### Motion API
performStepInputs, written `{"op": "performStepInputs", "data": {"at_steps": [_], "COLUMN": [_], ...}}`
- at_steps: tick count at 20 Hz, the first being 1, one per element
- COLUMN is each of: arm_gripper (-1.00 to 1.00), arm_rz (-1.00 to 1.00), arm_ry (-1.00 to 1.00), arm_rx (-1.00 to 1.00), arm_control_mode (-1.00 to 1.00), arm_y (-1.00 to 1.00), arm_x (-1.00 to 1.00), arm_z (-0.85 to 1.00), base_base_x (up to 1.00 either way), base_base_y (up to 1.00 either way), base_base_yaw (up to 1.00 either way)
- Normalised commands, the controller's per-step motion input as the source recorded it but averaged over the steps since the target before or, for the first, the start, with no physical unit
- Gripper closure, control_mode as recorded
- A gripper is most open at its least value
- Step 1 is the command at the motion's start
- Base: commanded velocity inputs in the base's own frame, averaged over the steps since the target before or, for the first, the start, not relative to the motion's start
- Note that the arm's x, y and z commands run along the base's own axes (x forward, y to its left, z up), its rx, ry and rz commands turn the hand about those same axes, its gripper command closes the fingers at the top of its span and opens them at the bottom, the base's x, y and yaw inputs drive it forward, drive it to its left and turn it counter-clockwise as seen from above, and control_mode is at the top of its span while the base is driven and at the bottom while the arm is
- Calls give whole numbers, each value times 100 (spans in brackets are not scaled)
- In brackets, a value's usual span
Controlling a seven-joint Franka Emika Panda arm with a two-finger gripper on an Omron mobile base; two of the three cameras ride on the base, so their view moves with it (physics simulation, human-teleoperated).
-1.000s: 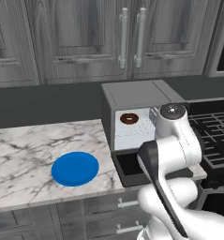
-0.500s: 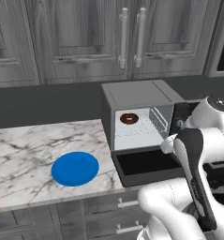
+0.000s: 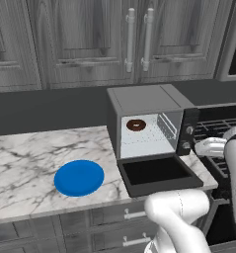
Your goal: Pick up the bagel from the plate, place it on the toaster oven rack, close the door, and set the timer.
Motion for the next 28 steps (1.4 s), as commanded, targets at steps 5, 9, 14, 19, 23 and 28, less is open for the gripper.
{"op": "performStepInputs", "data": {"at_steps": [5, 9, 14, 19, 23, 28], "arm_gripper": [-100, -100, -100, -100, -100, -100], "arm_rz": [-17, -14, -10, -8, 0, 0], "arm_ry": [-13, -12, -2, 3, 19, 18], "arm_rx": [24, 12, 20, 33, 28, 19], "arm_control_mode": [-100, -100, -100, -100, -100, -100], "arm_y": [-35, -14, -14, -22, -21, -11], "arm_x": [-42, -33, -2, 0, 3, 0], "arm_z": [-56, -44, -24, -13, 0, -7], "base_base_x": [0, 0, 0, 0, 0, 0], "base_base_y": [0, 0, 0, 0, 0, 0], "base_base_yaw": [0, 0, 0, 0, 0, 0]}}
